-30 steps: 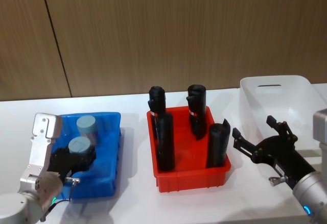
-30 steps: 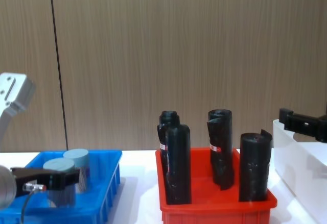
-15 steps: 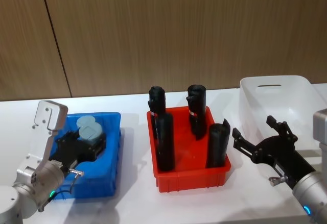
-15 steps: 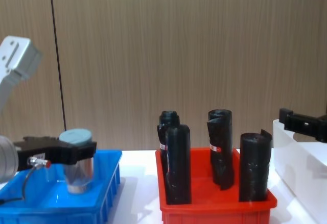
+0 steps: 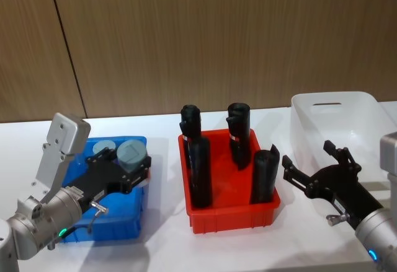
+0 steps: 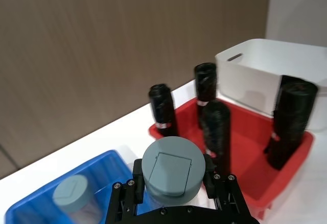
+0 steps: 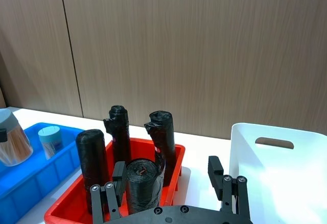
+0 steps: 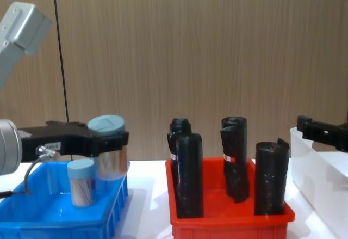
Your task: Pick the cotton swabs from the blue box and place them into the white box.
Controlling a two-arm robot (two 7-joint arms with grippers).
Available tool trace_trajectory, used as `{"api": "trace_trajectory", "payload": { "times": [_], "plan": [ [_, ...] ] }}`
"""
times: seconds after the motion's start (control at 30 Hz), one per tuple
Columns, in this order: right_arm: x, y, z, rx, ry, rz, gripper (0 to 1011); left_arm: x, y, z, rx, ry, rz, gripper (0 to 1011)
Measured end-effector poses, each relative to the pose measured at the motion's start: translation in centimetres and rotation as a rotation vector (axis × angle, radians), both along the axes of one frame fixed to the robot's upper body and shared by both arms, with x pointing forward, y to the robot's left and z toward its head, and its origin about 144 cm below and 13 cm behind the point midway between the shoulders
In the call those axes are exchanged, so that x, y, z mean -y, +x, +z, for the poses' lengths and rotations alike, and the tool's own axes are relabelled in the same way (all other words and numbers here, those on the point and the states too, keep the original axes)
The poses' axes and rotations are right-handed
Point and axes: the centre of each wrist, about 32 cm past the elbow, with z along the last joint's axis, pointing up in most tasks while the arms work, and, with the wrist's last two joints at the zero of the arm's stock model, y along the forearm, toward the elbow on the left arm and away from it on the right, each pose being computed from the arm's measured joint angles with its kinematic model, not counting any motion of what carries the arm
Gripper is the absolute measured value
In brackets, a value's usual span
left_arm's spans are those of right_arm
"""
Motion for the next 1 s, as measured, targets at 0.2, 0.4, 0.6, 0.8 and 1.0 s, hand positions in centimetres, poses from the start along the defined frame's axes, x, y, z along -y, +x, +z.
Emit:
{"api": "trace_trajectory", "payload": {
  "times": [0.2,0.4,0.6,0.8,1.0],
  "plan": [
    [0.0,0.0,0.0,0.000,0.000,0.000,1002,-0.1,0.0,0.6,0.004,-0.011,-0.098,660],
    [0.0,0.0,0.0,0.000,0.000,0.000,1002,-0.1,0.2,1.0,0.003,-0.024,-0.195,660],
    [0.0,0.0,0.0,0.000,0.000,0.000,1002,0.0,0.5,1.2,-0.004,-0.037,-0.281,661],
    [0.0,0.0,0.0,0.000,0.000,0.000,1001,0.2,1.1,1.3,-0.021,-0.051,-0.380,661],
    [0.0,0.0,0.0,0.000,0.000,0.000,1002,0.3,1.6,1.3,-0.040,-0.061,-0.467,660]
  ]
}}
